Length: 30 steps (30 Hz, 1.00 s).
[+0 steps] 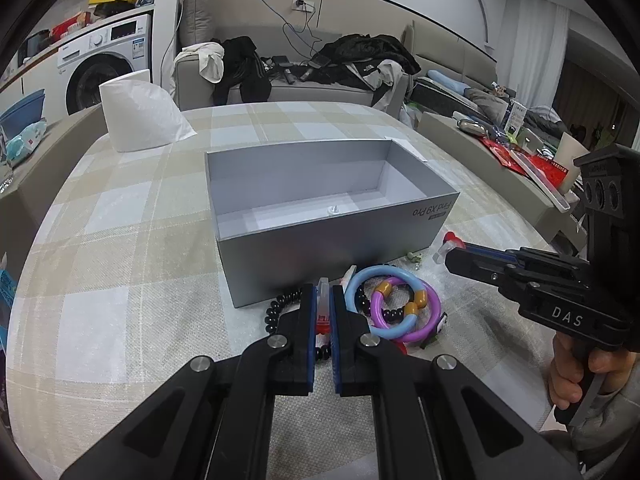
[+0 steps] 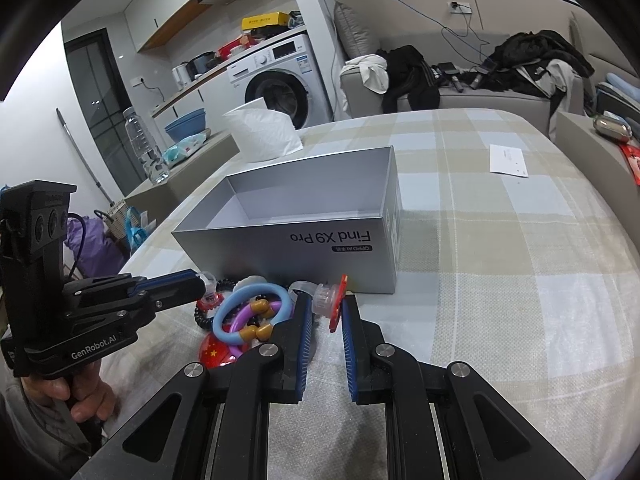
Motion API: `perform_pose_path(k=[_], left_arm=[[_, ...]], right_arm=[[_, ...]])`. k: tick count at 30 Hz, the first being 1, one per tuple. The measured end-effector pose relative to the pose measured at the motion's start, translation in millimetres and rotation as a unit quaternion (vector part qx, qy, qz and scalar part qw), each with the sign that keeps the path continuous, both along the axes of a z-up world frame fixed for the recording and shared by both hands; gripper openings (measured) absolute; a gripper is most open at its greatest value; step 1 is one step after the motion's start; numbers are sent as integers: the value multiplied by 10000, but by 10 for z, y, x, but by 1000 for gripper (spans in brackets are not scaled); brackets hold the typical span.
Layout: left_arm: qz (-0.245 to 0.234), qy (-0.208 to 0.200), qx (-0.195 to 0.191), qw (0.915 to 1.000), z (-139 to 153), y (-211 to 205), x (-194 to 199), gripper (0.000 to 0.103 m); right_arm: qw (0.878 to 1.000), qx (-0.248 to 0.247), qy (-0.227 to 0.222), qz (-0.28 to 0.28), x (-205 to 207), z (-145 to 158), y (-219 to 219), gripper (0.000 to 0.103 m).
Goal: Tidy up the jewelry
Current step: 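Carry both held charms over the grey box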
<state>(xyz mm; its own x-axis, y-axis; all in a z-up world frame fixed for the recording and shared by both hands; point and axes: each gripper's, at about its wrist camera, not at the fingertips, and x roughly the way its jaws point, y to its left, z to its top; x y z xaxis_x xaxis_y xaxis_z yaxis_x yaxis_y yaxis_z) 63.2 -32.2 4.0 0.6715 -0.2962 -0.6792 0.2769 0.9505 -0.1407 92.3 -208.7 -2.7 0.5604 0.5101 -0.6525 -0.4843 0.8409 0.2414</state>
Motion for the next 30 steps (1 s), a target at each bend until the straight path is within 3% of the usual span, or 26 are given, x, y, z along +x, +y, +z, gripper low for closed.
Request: perform_pose_path(k=[12,20,30], left_arm=[[54,-286,-82,9995,135,50,-30,2],[130,-607,-243,9978,302,143,-41,2],[319,-856,-258,9955,439,209,184,2]], right_arm=[[10000,33,-34,-22,-12,11,-16,14],[9992,400,-42,-46,-15,90,-92,14],[9981,336,-515,20,43,397,41,14]])
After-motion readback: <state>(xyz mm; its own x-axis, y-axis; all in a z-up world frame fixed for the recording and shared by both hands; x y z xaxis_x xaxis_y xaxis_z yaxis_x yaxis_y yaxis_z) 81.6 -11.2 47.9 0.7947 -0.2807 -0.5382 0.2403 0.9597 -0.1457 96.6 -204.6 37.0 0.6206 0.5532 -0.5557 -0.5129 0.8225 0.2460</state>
